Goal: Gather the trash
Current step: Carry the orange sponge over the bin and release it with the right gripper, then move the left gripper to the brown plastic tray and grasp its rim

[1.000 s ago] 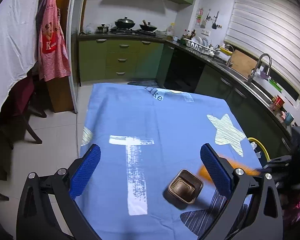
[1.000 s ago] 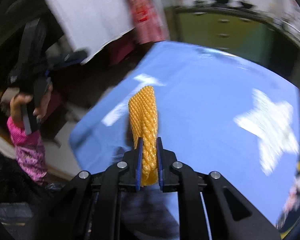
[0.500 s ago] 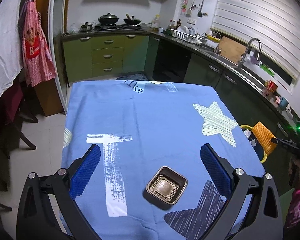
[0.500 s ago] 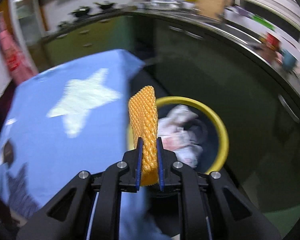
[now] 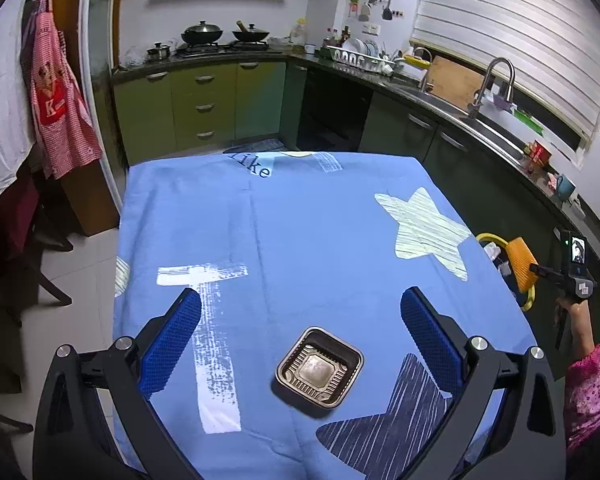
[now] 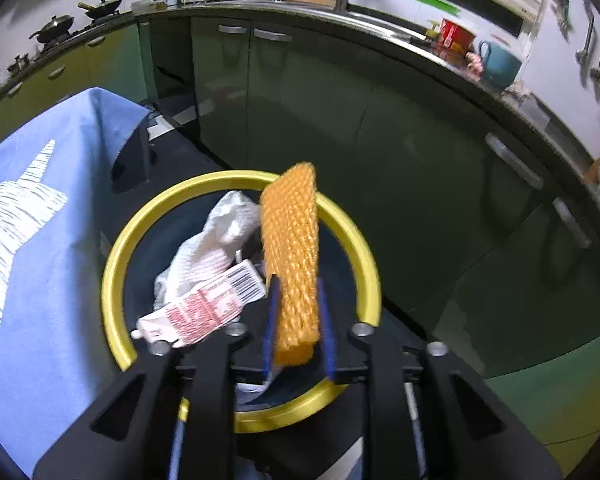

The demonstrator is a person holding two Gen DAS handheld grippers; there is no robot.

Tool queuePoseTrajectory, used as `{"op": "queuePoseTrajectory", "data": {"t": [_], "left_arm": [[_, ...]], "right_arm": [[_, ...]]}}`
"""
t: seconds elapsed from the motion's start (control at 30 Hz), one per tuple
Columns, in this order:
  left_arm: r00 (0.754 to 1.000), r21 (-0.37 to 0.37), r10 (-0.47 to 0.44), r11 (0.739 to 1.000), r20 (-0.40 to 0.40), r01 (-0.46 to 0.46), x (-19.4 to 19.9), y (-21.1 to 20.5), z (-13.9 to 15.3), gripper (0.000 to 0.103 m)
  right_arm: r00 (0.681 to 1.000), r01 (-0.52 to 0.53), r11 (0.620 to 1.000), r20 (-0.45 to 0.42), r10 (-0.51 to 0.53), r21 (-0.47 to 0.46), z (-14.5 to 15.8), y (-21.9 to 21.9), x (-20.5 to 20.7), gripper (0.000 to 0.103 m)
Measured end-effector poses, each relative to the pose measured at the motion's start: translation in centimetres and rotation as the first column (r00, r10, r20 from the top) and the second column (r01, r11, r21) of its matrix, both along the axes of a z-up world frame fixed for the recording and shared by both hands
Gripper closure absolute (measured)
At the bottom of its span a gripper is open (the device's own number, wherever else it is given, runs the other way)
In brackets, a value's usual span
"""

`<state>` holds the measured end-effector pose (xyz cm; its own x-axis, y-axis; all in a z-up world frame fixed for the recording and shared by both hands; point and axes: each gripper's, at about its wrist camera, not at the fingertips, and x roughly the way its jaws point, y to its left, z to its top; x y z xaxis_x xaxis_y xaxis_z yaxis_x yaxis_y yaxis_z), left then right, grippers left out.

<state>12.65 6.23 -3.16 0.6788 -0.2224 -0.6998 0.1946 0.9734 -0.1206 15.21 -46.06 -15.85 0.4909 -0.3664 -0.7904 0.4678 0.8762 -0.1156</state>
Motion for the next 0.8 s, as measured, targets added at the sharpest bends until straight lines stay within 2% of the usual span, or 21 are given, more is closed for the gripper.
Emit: {"op": "queuePoseTrajectory", "data": {"t": [0.03, 0.13, 0.3, 0.5, 0.57, 0.67, 0.8], "left_arm": [[1.000, 0.003, -0.004, 1.000, -0.003, 0.004, 0.1, 0.0, -0.1, 0.005], [1.000, 0.008, -0.012, 1.000, -0.014, 0.012, 0.3, -0.1, -0.5, 0.005], [1.000, 0.005, -0.006, 1.000, -0.031, 0.006, 0.7, 0.4, -1.1, 0.005], [0.999, 0.014, -0.012, 1.000, -0.047, 0.013, 1.0, 0.4, -1.7, 0.005], [0.998, 0.024, -0.024, 0.999, -0.052, 0.025, 1.0, 0.2, -2.0, 0.005], [0.996, 0.047, -0.059, 0.997, -0.070, 0.063, 1.1, -0.4, -2.9, 0.005], [0.979, 0.076, -0.156, 0.983, -0.131, 0.167, 1.4, -1.9, -5.3, 0.005]], "right_arm": [[1.000, -0.006, 1.000, 0.001, 0.006, 0.024, -0.1, 0.0, -0.1, 0.064], [1.000, 0.009, 1.000, 0.022, -0.009, 0.020, 0.7, -0.2, -0.8, 0.055], [0.997, 0.026, 1.000, 0.066, -0.027, 0.014, 2.8, -0.5, -2.2, 0.053], [0.992, -0.036, 0.998, 0.121, 0.030, 0.049, 4.8, 1.2, -3.4, 0.052], [0.986, -0.079, 0.995, 0.150, 0.068, 0.067, 5.6, 2.6, -3.9, 0.052], [0.972, -0.156, 0.985, 0.189, 0.138, 0.081, 6.9, 5.2, -4.8, 0.045], [0.948, -0.256, 0.961, 0.220, 0.230, 0.102, 7.9, 8.5, -5.7, 0.044]]}}
